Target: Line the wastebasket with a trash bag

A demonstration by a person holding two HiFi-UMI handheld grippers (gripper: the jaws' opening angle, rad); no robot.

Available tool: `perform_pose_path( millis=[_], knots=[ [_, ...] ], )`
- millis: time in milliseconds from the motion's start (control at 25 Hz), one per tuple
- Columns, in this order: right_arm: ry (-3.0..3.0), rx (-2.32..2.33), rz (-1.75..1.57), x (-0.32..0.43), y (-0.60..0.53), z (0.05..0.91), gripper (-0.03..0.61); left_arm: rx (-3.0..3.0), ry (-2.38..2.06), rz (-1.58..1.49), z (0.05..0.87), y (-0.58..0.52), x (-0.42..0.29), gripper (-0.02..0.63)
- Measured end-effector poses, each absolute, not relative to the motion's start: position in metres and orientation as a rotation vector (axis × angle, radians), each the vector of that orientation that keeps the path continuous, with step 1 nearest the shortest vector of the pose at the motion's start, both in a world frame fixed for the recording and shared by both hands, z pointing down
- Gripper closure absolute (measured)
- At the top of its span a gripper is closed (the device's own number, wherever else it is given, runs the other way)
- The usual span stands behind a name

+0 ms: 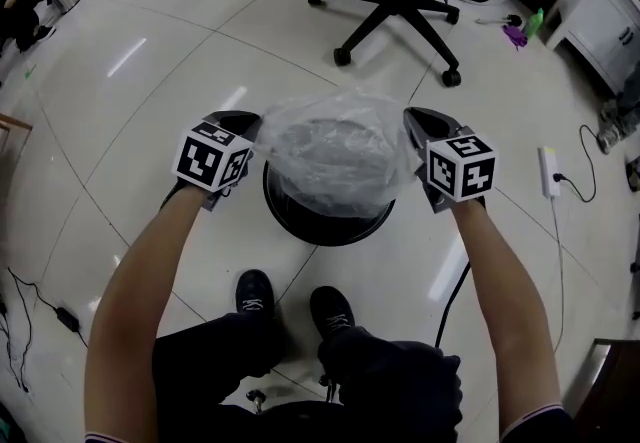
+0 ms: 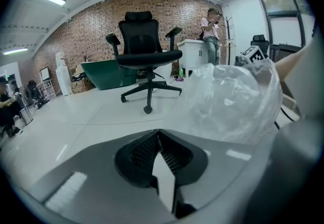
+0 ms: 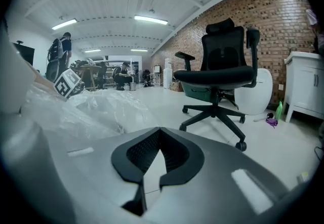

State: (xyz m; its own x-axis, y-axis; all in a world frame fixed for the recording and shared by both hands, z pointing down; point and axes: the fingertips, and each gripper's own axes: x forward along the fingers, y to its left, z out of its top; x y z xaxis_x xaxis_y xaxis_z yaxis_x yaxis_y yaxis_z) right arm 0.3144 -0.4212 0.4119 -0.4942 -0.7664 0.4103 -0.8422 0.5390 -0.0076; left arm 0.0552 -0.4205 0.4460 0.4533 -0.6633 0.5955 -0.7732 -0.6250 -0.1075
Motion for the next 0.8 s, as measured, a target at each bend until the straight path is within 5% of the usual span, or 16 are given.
perform_pose_path(
  millis=[800],
  knots=[
    [-2.259, 1.284, 0.498, 0.342, -0.418, 0.526, 0.577, 2.408, -1.210, 0.940, 0.514, -0.430, 0.044, 0.601]
  ],
)
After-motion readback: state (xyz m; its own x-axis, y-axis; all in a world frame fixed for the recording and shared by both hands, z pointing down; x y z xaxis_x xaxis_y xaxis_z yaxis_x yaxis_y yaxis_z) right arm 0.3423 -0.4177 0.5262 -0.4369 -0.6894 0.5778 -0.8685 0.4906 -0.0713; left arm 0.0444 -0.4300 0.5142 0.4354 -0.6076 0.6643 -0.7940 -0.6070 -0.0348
